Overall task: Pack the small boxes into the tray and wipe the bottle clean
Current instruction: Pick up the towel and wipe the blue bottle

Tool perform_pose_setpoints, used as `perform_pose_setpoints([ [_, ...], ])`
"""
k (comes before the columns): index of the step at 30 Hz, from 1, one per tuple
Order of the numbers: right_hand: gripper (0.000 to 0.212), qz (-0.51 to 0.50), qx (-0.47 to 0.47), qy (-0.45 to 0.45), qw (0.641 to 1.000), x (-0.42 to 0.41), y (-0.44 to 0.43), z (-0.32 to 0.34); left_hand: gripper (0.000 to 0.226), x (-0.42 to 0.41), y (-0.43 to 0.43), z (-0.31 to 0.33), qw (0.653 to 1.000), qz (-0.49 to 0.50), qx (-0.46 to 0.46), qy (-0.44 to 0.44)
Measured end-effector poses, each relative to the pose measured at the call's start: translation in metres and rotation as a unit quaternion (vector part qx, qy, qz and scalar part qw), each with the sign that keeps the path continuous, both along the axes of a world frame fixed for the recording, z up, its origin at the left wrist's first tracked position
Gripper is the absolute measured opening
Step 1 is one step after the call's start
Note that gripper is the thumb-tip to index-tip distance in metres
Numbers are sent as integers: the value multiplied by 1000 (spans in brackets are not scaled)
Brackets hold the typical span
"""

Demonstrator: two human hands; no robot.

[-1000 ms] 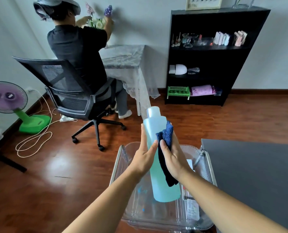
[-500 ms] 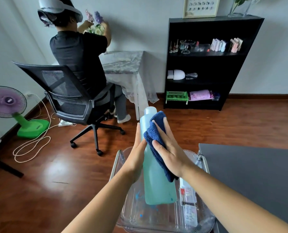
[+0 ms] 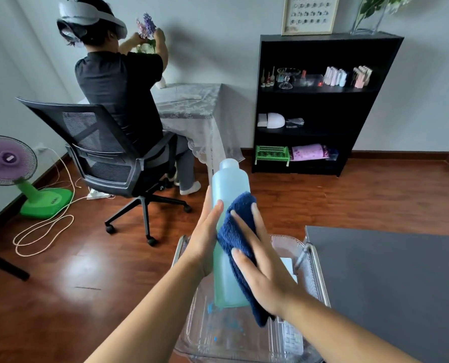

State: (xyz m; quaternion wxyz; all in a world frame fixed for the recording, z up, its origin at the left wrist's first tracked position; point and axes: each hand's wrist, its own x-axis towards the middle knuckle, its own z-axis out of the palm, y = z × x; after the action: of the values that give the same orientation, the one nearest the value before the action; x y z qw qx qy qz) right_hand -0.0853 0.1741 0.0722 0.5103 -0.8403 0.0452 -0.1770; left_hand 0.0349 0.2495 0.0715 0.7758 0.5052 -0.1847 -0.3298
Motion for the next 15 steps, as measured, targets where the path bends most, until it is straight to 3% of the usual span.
perform_pose_setpoints([
  [3, 59, -56, 42, 8, 998, 36, -21, 23, 51, -6, -3, 4, 1000, -5, 13, -24],
  [7, 57, -51, 86, 36, 994, 64, -41, 42, 50, -11, -2, 7, 1000, 3, 16, -11],
  [15, 60, -11, 81, -18, 997, -15, 8, -6, 40, -4, 3, 18, 998, 21, 39, -42],
])
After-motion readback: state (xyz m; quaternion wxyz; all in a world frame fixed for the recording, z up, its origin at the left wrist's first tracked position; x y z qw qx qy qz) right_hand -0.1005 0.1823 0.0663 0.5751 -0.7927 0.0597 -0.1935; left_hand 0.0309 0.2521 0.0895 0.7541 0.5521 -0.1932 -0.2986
